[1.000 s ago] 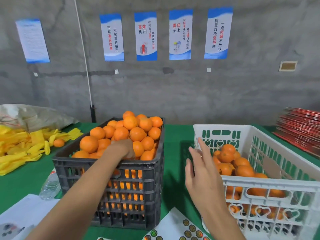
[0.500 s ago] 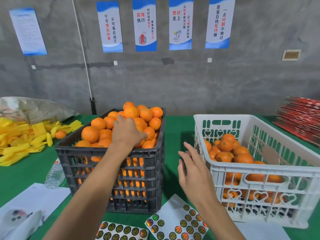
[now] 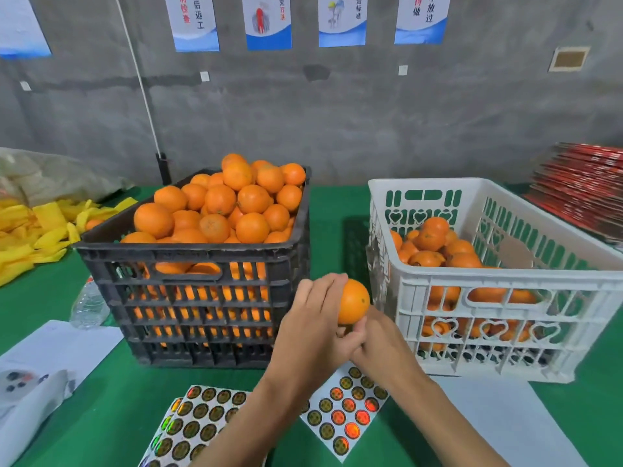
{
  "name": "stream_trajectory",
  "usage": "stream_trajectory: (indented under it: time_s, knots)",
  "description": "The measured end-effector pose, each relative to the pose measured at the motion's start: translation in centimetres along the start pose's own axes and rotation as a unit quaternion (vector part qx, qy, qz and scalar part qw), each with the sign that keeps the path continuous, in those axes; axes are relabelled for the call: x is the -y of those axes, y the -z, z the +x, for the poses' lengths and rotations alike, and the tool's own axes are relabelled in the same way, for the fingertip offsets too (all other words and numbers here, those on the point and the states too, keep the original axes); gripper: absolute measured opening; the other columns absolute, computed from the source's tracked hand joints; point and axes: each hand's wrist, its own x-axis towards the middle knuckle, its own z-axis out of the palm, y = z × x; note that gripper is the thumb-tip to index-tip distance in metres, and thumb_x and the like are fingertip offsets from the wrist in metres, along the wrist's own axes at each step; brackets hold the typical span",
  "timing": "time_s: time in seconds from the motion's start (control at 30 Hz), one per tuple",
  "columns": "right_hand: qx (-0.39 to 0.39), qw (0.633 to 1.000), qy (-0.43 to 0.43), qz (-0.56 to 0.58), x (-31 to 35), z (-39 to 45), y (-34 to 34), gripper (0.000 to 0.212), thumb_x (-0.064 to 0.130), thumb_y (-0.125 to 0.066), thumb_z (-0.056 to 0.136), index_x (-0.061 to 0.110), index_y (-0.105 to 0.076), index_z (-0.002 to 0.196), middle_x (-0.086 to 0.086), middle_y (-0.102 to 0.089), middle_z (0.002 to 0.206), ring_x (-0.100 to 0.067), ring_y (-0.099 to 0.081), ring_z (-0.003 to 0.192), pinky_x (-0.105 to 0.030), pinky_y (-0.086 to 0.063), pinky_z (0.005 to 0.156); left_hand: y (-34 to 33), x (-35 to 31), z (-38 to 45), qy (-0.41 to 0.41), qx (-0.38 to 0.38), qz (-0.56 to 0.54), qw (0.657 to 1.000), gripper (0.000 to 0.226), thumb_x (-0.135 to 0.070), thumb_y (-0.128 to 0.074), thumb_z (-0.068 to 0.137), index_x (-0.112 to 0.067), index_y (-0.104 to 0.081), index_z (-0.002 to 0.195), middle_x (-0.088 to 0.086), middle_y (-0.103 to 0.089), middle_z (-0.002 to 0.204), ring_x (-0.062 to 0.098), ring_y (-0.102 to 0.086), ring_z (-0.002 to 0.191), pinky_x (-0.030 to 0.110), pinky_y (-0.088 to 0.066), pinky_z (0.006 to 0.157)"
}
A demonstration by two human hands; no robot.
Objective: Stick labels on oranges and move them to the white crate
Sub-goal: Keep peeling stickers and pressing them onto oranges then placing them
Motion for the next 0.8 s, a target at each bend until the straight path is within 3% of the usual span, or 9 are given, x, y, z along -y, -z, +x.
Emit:
stream_trajectory:
  time_s: [0.07, 0.13, 0.2, 0.27, 0.37, 0.53, 0.8]
  knots:
    - [0.080, 0.996, -0.011, -0.022, -1.8, -1.2, -1.5, 0.015, 0.014, -0.053, 0.093, 0.023, -0.052, 0.081, -0.001, -0.058, 0.086, -0.017, -0.054, 0.075, -0.037, -0.049, 0.068, -1.9, 0.7, -1.5, 0.042, 0.070, -0.005, 0.997, 0.064, -0.059, -0.054, 0.087, -0.018, -0.057, 0.136, -0.007, -0.061, 0.128, 0.016, -0.055, 0.110, 0.028, -0.053, 0.087]
    - [0.126, 0.991, 0.000, -0.051, -3.7, -2.3, -2.9, 0.011, 0.014, -0.050, 0.097, 0.014, -0.059, 0.092, -0.007, -0.060, 0.097, -0.021, -0.055, 0.086, -0.035, -0.047, 0.075, -3.6, 1.8, -2.7, 0.092, 0.126, -0.019, 0.987, 0.051, -0.068, -0.051, 0.085, -0.030, -0.060, 0.118, -0.013, -0.066, 0.109, 0.009, -0.061, 0.094, 0.022, -0.048, 0.076]
    - [0.138, 0.988, 0.005, -0.065, -5.2, -2.9, -4.3, 0.019, 0.017, -0.048, 0.101, 0.009, -0.065, 0.105, -0.006, -0.058, 0.110, -0.020, -0.050, 0.099, -0.029, -0.042, 0.085, -4.6, 2.8, -3.8, 0.145, 0.151, -0.045, 0.977, 0.036, -0.072, -0.055, 0.083, -0.038, -0.053, 0.091, -0.017, -0.060, 0.080, 0.002, -0.058, 0.072, 0.012, -0.036, 0.060]
    - [0.117, 0.990, 0.001, -0.083, -5.7, -3.0, -5.2, 0.030, 0.023, -0.045, 0.105, 0.009, -0.065, 0.121, -0.002, -0.055, 0.123, -0.017, -0.046, 0.111, -0.024, -0.039, 0.097, -5.4, 3.7, -4.9, 0.187, 0.154, -0.074, 0.967, 0.034, -0.071, -0.059, 0.082, -0.039, -0.048, 0.082, -0.019, -0.055, 0.070, -0.008, -0.056, 0.069, 0.008, -0.036, 0.056]
    - [0.070, 0.992, -0.017, -0.104, -5.7, -2.7, -6.1, 0.041, 0.034, -0.040, 0.108, 0.008, -0.061, 0.131, -0.004, -0.052, 0.136, -0.019, -0.044, 0.122, -0.028, -0.037, 0.109, -6.0, 4.7, -6.1, 0.234, 0.133, -0.112, 0.957, 0.046, -0.074, -0.058, 0.078, -0.035, -0.060, 0.102, -0.024, -0.061, 0.079, -0.017, -0.057, 0.078, 0.004, -0.043, 0.065]
    - [0.055, 0.990, -0.048, -0.124, -5.4, -2.5, -6.9, 0.045, 0.040, -0.039, 0.108, 0.010, -0.062, 0.132, -0.006, -0.050, 0.138, -0.021, -0.041, 0.126, -0.031, -0.035, 0.112, -6.0, 5.0, -7.0, 0.254, 0.103, -0.148, 0.950, 0.066, -0.073, -0.065, 0.078, -0.028, -0.063, 0.126, -0.017, -0.073, 0.102, -0.004, -0.069, 0.086, 0.024, -0.059, 0.081]
    - [-0.017, 0.992, -0.114, -0.058, -4.5, -1.8, -7.4, 0.017, 0.018, -0.056, 0.101, 0.008, -0.070, 0.105, -0.001, -0.053, 0.100, -0.015, -0.050, 0.093, -0.030, -0.047, 0.091, -5.8, 4.6, -7.0, 0.259, 0.070, -0.122, 0.956, 0.064, -0.081, -0.060, 0.071, -0.035, -0.065, 0.115, -0.029, -0.067, 0.074, -0.017, -0.063, 0.072, 0.006, -0.047, 0.066]
